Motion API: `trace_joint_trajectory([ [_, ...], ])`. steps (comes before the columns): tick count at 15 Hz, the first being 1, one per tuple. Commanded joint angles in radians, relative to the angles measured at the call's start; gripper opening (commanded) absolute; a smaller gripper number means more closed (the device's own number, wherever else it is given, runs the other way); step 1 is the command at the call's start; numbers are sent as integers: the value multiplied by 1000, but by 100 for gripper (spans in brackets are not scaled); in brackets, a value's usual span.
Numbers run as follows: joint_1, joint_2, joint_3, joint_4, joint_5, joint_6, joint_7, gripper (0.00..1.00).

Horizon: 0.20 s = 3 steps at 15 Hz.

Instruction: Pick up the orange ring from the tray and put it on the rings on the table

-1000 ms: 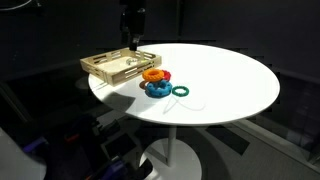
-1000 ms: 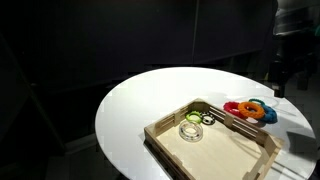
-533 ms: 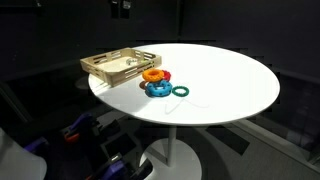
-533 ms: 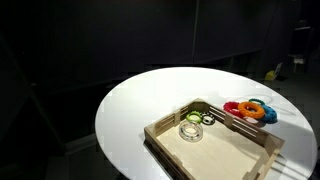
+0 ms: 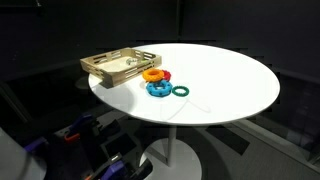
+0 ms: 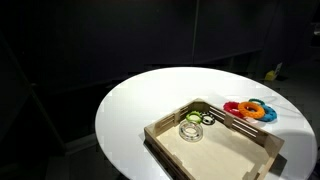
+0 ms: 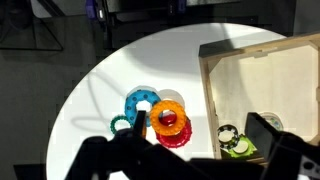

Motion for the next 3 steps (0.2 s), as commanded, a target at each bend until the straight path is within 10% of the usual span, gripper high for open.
trace_joint_trajectory([
  [1,-9,-3,7,2,5,-3,-6,100],
  [3,-9,-4,7,1,7,-3,-7,100],
])
